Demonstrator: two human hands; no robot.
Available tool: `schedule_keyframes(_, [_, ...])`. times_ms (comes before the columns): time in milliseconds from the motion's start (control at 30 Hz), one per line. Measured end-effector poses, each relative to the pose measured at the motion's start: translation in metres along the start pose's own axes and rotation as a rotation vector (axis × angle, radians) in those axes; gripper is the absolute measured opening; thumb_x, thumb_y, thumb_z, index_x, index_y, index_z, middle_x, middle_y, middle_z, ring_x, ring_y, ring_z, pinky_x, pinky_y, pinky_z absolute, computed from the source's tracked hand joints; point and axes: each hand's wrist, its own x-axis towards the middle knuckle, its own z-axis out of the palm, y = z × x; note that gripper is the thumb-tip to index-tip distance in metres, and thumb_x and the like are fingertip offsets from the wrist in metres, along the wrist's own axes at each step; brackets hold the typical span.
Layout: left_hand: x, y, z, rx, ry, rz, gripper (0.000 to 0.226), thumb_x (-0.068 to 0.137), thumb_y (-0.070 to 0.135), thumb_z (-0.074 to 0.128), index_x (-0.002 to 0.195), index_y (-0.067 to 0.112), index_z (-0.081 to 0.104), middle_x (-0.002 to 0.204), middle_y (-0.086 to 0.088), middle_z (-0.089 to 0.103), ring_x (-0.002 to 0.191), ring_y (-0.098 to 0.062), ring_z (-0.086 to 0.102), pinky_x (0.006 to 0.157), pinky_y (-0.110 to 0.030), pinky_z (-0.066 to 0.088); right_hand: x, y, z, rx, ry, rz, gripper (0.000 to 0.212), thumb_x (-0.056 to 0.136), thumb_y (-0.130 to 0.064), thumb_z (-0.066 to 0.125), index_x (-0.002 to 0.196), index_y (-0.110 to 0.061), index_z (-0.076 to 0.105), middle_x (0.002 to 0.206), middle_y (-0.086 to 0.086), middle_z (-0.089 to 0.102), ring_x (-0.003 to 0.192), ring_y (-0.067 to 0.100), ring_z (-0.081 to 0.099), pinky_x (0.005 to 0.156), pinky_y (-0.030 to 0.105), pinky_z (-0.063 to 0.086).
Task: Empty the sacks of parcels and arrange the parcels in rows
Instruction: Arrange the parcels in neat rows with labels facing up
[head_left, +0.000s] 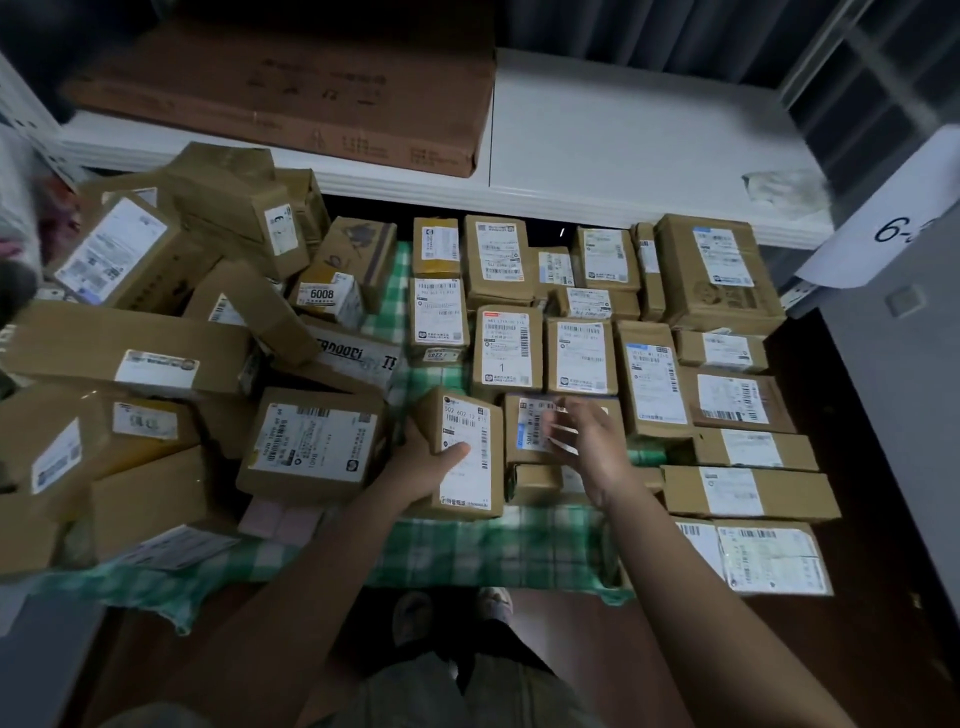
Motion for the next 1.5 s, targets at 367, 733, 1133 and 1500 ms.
schedule_keyframes(367, [0.026, 0.0, 0.019, -0.031, 0.086, -0.013, 0.053, 0.104, 0.027, 0.037, 0.151, 0.018, 0.015, 0.146, -0.011, 0.043, 0.124, -0.029, 0.05, 0.1, -0.044, 0.044, 0.022, -0.003, -0.018, -0.015, -0.05, 0.068, 0.017, 0.102, -0.018, 0.044, 0.098, -0.012, 0.06, 0.087, 0.006, 0.072, 0.079, 0.019, 0.063, 0.084, 0.035, 0.053])
schedule_keyframes(733, [0.038, 0.003, 0.023, 0.009, 0.08, 0.103, 0.08, 0.091, -0.005, 0.05, 0.152, 0.025, 0.007, 0.152, -0.007, 0.034, 0.136, -0.027, 0.036, 0.11, -0.048, 0.035, 0.033, -0.004, -0.006, -0.084, -0.132, 0.092, 0.017, 0.102, -0.01, 0.043, 0.097, -0.01, 0.06, 0.081, 0.009, 0.062, 0.074, 0.02, 0.055, 0.07, 0.028, 0.047])
schedule_keyframes(1133, [-0.031, 0.028, -0.002, 0.147, 0.356, 0.435, 0.034, 0.101, 0.013, 0.043, 0.133, 0.017, 0.055, 0.125, -0.004, 0.062, 0.096, -0.011, 0.061, 0.088, -0.021, 0.049, 0.028, -0.02, 0.047, -0.274, -0.353, 0.012, 0.014, 0.099, -0.003, 0.047, 0.101, -0.006, 0.061, 0.08, 0.008, 0.064, 0.067, 0.016, 0.059, 0.056, 0.017, 0.048])
schedule_keyframes(1500, [-0.029, -0.069, -0.106, 0.037, 0.731, 0.149, 0.034, 0.097, 0.017, 0.046, 0.129, 0.006, 0.05, 0.123, -0.019, 0.057, 0.108, -0.036, 0.056, 0.088, -0.042, 0.047, -0.015, 0.01, 0.124, -0.527, -0.62, 0.085, 0.071, 0.092, -0.032, 0.065, 0.148, -0.022, 0.023, 0.145, 0.001, 0.044, 0.114, 0.014, 0.05, 0.087, 0.028, 0.046])
